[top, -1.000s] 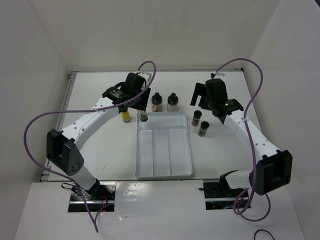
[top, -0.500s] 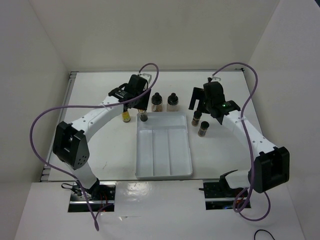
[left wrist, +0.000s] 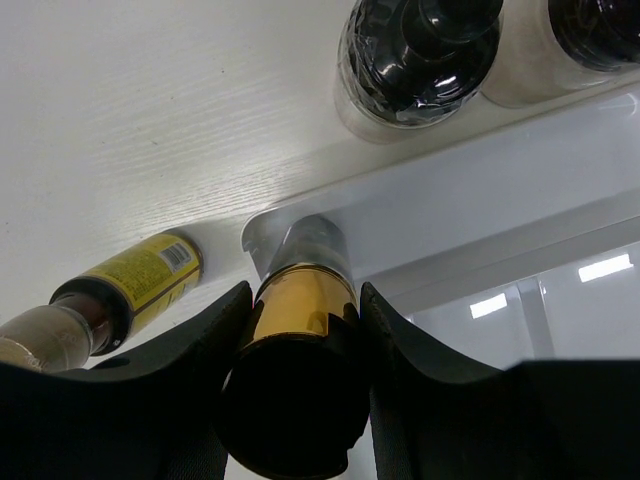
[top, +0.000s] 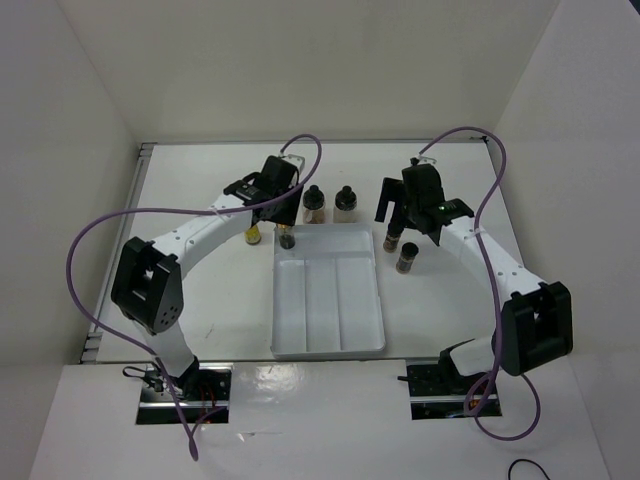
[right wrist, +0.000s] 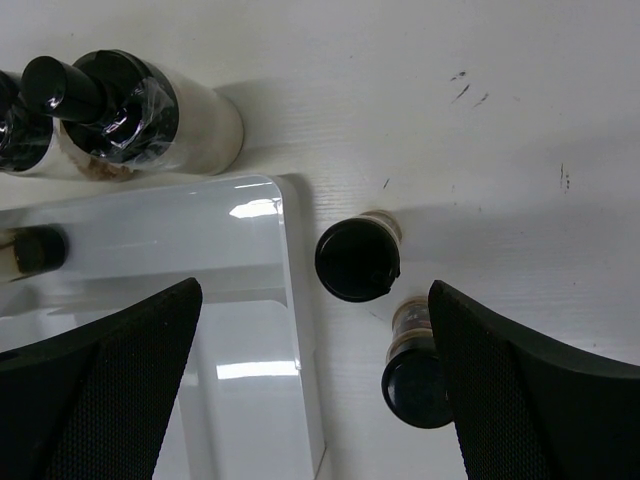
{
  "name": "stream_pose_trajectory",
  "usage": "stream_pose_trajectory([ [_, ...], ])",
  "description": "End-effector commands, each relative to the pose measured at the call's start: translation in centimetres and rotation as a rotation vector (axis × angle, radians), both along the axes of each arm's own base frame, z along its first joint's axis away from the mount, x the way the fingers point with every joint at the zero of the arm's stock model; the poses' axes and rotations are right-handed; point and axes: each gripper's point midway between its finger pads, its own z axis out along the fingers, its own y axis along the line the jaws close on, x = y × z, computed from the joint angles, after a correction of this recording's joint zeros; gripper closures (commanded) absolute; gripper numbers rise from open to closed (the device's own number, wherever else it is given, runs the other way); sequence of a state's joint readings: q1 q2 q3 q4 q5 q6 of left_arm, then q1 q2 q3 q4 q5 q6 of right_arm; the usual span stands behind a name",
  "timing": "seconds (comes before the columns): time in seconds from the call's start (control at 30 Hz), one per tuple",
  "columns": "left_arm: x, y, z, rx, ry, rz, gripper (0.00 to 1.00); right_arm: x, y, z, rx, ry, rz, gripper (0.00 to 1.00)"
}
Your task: Organize the condiment bottles
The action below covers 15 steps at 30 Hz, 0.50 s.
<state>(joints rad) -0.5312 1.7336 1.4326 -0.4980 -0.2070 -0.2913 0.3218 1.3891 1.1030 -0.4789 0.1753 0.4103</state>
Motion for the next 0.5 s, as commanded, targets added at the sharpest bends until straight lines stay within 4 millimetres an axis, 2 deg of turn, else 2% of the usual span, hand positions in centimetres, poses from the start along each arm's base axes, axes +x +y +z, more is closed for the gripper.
stream_pose_trajectory([
  [0.0, 1.3, -0.3, 0.5, -0.015, -0.049, 0.011, 0.58, 0.8, 0.0, 0.5, 0.009, -0.035, -0.005, 0.02],
  [0.23, 1.3, -0.2, 1.0, -0.009, -0.051, 0.004, 0.31, 1.1, 0.1, 0.0, 0.013, -0.026, -0.011, 0.02],
  [0.27, 1.3, -0.1, 1.4, -0.008, -0.063, 0.01, 0.24, 1.1, 0.1, 0.0, 0.013, -0.026, -0.011, 0.02],
  [0.33, 1.4, -0.1, 2.6, -0.019, -0.082, 0.011, 0.17, 0.9, 0.1, -0.4, 0.01, -0.017, -0.011, 0.02],
  [0.37, 1.3, 0.2, 2.4, -0.006, -0.074, 0.017, 0.13, 0.9, 0.1, -0.4, 0.01, -0.017, -0.011, 0.02],
  [0.4, 1.4, 0.3, 3.5, -0.01, -0.092, 0.023, 0.05, 0.9, 0.1, -0.4, 0.01, -0.017, -0.011, 0.02],
  [0.47, 1.5, 0.4, 5.4, -0.017, -0.124, 0.033, 0.0, 0.9, 0.1, -0.4, 0.01, -0.017, -0.011, 0.02],
])
